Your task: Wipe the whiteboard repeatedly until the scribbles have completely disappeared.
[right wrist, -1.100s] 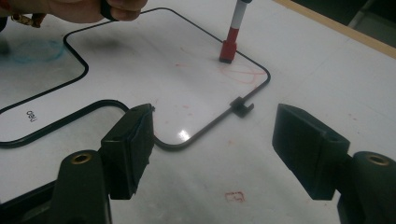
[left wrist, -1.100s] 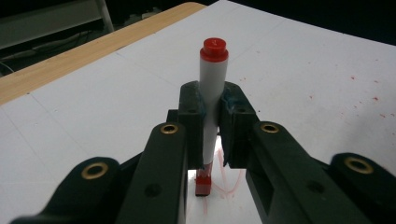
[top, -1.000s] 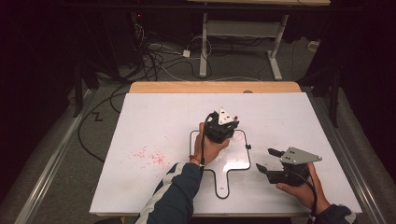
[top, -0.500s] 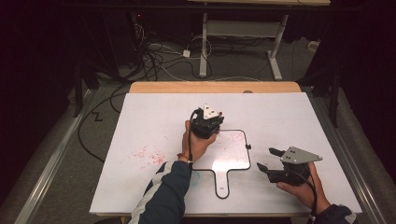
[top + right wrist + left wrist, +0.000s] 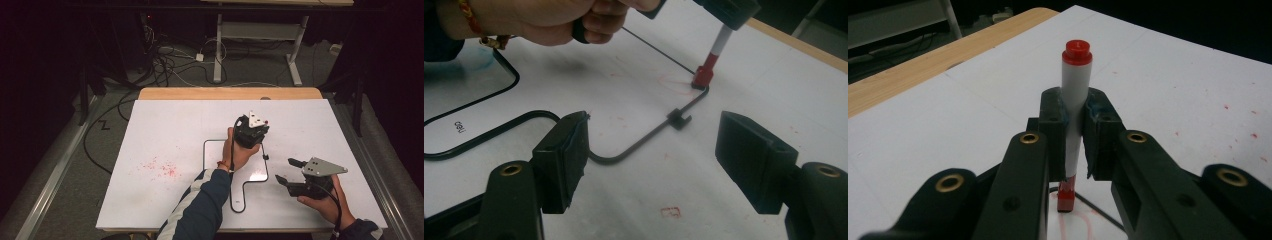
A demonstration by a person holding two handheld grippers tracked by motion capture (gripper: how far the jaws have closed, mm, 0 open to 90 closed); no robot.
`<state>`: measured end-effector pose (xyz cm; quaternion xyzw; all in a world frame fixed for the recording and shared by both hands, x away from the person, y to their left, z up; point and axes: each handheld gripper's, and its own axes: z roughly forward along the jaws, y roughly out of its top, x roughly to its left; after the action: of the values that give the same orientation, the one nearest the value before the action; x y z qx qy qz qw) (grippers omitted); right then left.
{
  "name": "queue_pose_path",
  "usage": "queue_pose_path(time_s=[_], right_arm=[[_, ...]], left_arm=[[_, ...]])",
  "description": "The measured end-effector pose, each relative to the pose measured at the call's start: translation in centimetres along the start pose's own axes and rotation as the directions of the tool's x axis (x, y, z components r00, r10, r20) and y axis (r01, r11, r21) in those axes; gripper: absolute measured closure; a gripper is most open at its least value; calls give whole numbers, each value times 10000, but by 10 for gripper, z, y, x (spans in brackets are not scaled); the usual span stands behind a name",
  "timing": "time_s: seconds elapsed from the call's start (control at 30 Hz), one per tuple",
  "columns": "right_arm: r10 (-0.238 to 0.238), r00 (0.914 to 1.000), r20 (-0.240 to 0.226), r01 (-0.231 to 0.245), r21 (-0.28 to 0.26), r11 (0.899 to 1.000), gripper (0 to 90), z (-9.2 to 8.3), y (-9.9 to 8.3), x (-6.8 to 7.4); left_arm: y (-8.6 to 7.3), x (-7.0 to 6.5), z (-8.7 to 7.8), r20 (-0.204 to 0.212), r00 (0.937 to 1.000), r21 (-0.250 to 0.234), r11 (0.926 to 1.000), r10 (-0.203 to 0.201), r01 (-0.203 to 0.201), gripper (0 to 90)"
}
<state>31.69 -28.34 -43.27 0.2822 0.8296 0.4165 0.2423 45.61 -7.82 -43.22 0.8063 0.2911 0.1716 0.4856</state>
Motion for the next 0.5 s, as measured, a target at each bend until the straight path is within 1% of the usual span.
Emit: queue_pose_path(time_s=[0.1,0.13,0.17,0.23,0.3,0.33,0.37,0.4,0.43,0.47,0.5], right_arm=[[11,10000,8,-11,40,10000,304,0,-1,0],[8,10000,2,-8,23,10000,304,0,-1,0],[-8,10000,34,8,24,10000,304,0,0,0],[-15,10000,57,15,30,10000,304,0,0,0],[-51,10000,34,51,38,10000,304,0,0,1],[-77,10000,24,76,41,10000,305,1,0,1],[-72,10000,9,72,63,10000,304,1,0,1],[-65,10000,12,65,55,10000,304,1,0,2],[-60,10000,6,60,69,10000,304,1,0,2],[-55,10000,-15,56,59,10000,304,1,0,1],[-66,10000,-18,66,62,10000,304,1,0,1]], left_arm=[[0,2,-1,-111,9999,79,10000,19,-19,790],[0,3,-2,-214,9998,119,9999,43,-40,790],[0,6,-4,-338,9994,178,9998,10,-4,789],[-1,11,-6,-309,9993,145,9997,-188,193,789],[-3,14,-8,-431,9988,115,9996,-252,257,789],[-3,14,-7,-320,9990,78,9994,-326,329,789],[-3,14,-7,-296,9991,84,9995,-308,310,790],[-3,12,-7,-293,9994,129,9997,-204,208,790],[-3,11,-8,-164,9996,127,9996,-235,237,790],[-3,12,-9,140,9994,139,9994,-317,315,790],[-3,12,-10,285,9990,183,9993,-338,332,790]])
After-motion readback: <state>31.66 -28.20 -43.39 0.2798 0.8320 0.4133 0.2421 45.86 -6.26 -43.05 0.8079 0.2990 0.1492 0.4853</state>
